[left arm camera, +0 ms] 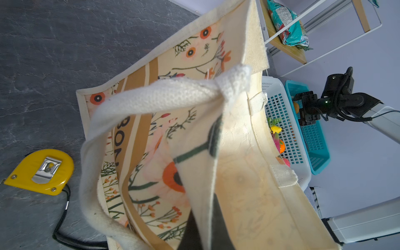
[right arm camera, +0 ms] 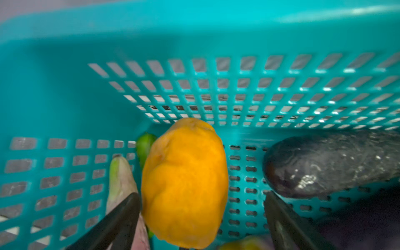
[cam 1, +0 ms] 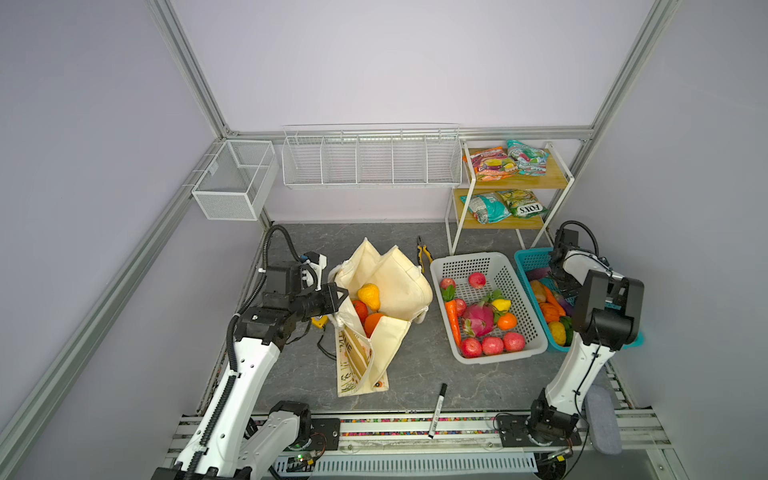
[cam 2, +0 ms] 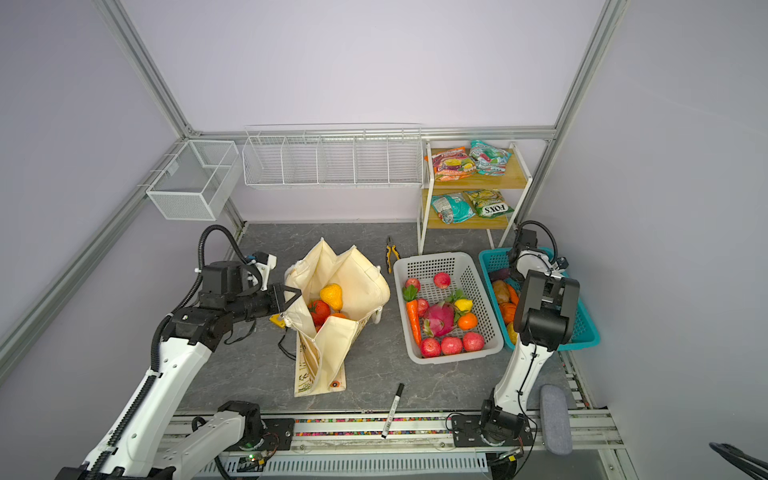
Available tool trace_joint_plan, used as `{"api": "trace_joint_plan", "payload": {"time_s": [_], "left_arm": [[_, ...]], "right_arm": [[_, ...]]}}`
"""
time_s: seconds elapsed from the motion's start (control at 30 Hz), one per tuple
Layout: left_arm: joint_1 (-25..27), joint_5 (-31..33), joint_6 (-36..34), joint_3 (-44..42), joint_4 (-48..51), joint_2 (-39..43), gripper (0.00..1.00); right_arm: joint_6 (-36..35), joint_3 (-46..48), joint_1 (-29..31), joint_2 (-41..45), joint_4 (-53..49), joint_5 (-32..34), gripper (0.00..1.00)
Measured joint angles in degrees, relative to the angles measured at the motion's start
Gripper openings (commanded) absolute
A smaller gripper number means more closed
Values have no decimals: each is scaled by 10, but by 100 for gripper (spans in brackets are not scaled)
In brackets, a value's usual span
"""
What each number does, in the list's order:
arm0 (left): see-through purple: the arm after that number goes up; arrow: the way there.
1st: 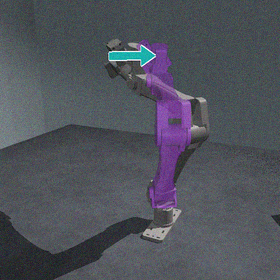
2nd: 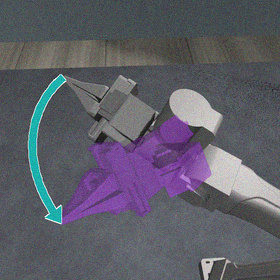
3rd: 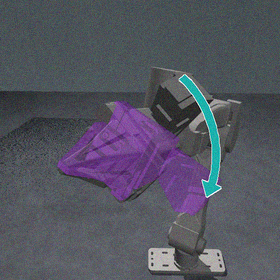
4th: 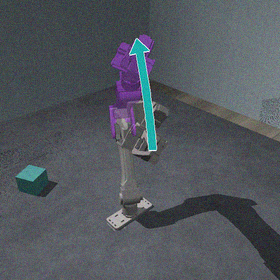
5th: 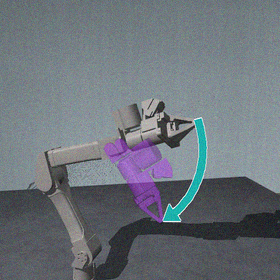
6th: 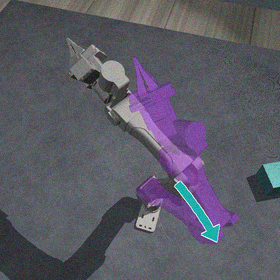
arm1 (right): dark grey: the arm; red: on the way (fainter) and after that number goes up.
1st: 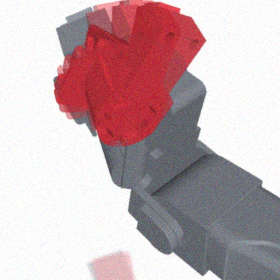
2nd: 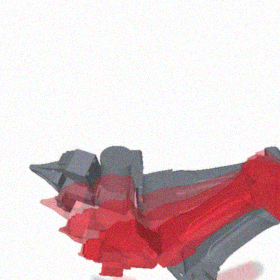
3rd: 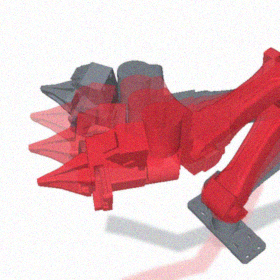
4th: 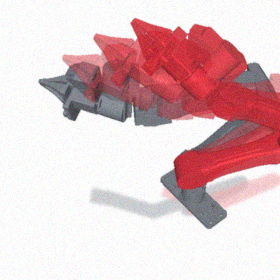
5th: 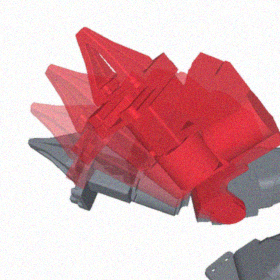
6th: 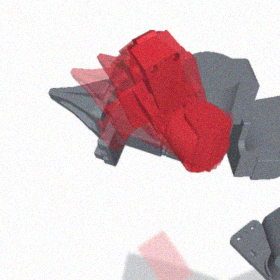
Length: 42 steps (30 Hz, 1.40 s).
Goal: Place the food into the grocery bag and tie it
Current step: 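Lower the right gripper and grasp the yellow oval vegetable, then carry the yellow vegetable with the right gripper into the tote bag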
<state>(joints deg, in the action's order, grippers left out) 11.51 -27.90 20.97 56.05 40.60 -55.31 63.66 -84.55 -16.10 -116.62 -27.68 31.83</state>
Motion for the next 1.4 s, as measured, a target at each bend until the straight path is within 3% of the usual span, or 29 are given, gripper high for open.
{"api": "trace_joint_plan", "payload": {"time_s": [0.23, 0.6, 0.83, 0.9, 1.1, 1.4], "left_arm": [[0, 0, 0, 0, 0, -2, 0], [0, 0, 0, 0, -1, -2, 0], [0, 0, 0, 0, -1, -2, 0], [0, 0, 0, 0, -1, -2, 0], [0, 0, 0, 0, -1, -5, 0], [0, 0, 0, 0, -1, 0, 0]], "right_arm": [[-3, -29, -1, -30, 10, -2, 100], [-5, -29, -11, -44, 26, -13, 82], [-2, -30, -12, -51, 35, -15, 85], [-2, -32, -13, -56, 37, -19, 81], [-7, -19, -17, -56, 54, -34, 58], [-11, 56, -16, 44, 61, -51, 56]]}}
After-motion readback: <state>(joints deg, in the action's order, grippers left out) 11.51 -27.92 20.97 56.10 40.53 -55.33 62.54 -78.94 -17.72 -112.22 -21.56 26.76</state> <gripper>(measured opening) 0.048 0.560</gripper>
